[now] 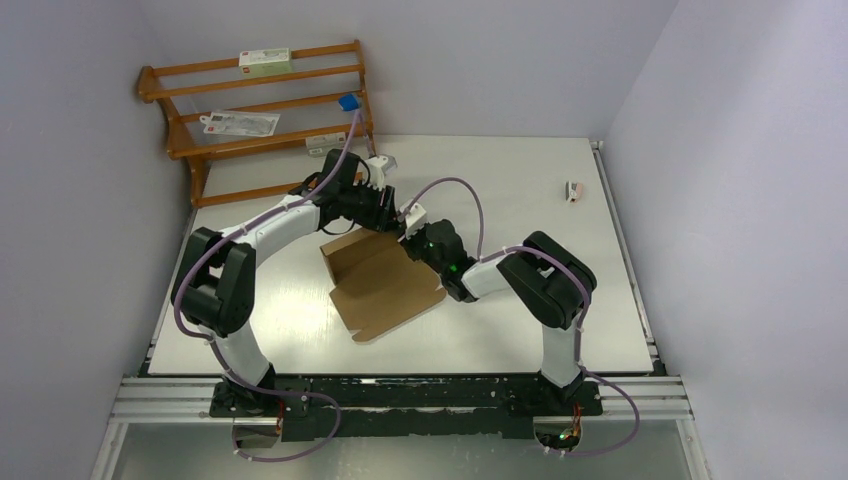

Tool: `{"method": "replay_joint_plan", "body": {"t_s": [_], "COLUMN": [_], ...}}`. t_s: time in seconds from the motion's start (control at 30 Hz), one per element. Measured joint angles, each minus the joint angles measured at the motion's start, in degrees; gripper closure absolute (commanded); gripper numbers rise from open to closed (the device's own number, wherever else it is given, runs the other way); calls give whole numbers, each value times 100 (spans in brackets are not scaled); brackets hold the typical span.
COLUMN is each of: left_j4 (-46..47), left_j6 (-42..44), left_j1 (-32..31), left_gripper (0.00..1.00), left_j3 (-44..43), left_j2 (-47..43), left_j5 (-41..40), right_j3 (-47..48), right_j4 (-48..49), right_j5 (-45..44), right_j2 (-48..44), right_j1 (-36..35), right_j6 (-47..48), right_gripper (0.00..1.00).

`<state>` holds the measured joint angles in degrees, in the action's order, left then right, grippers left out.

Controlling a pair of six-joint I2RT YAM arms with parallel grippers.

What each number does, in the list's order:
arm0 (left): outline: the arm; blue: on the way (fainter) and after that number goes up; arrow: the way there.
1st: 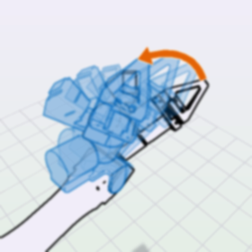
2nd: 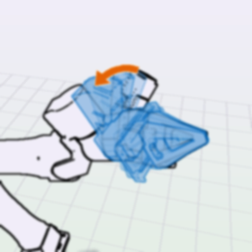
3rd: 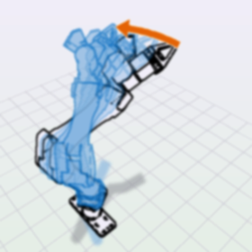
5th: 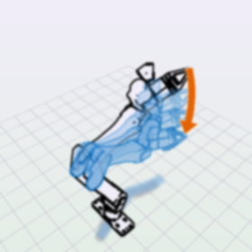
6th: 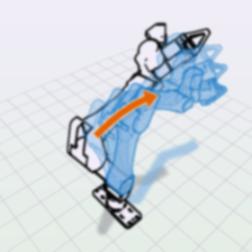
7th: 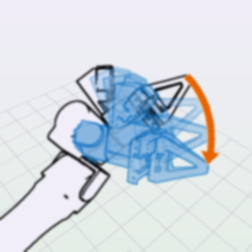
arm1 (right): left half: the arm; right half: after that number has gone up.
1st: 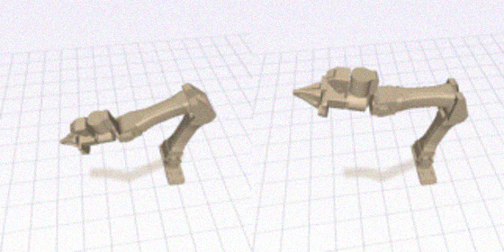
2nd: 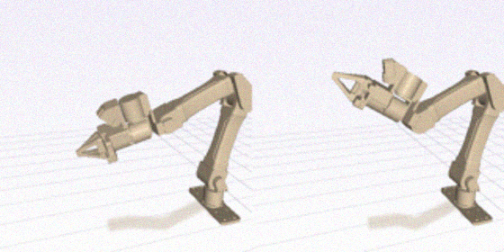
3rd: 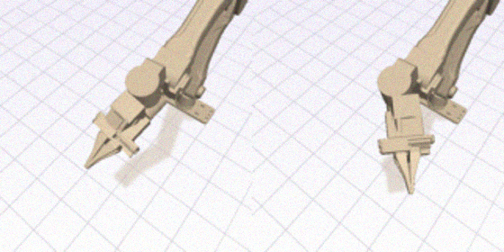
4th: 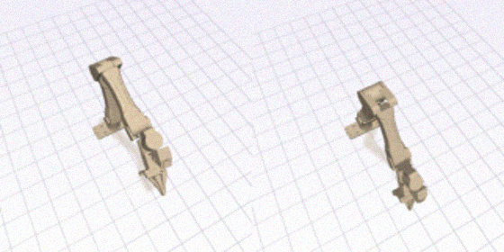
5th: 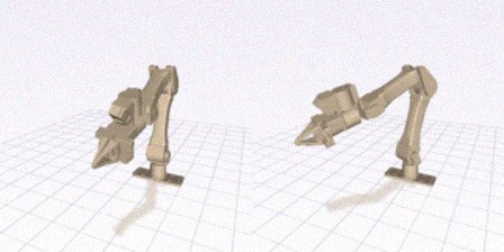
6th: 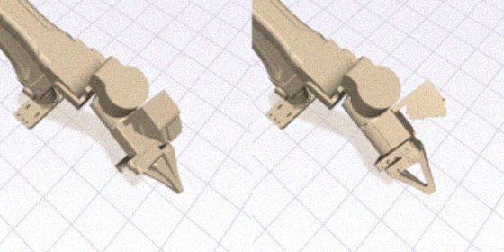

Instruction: Fold the paper box

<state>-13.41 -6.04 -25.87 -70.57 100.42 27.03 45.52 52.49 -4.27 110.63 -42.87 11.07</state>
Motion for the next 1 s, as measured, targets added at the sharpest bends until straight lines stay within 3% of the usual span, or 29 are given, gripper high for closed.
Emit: {"method": "replay_joint_plan", "body": {"t_s": [1.0], "left_j4": [-118], "left_j6": [96], "left_j1": [33], "left_gripper": [57], "left_j3": [-33], "left_j2": [4], "left_j5": [15], "right_j3": [-254], "right_j4": [680], "right_j5": [678], "right_j2": [199], "right_j1": [232], "right_j6": [-535], "right_gripper": [79]}}
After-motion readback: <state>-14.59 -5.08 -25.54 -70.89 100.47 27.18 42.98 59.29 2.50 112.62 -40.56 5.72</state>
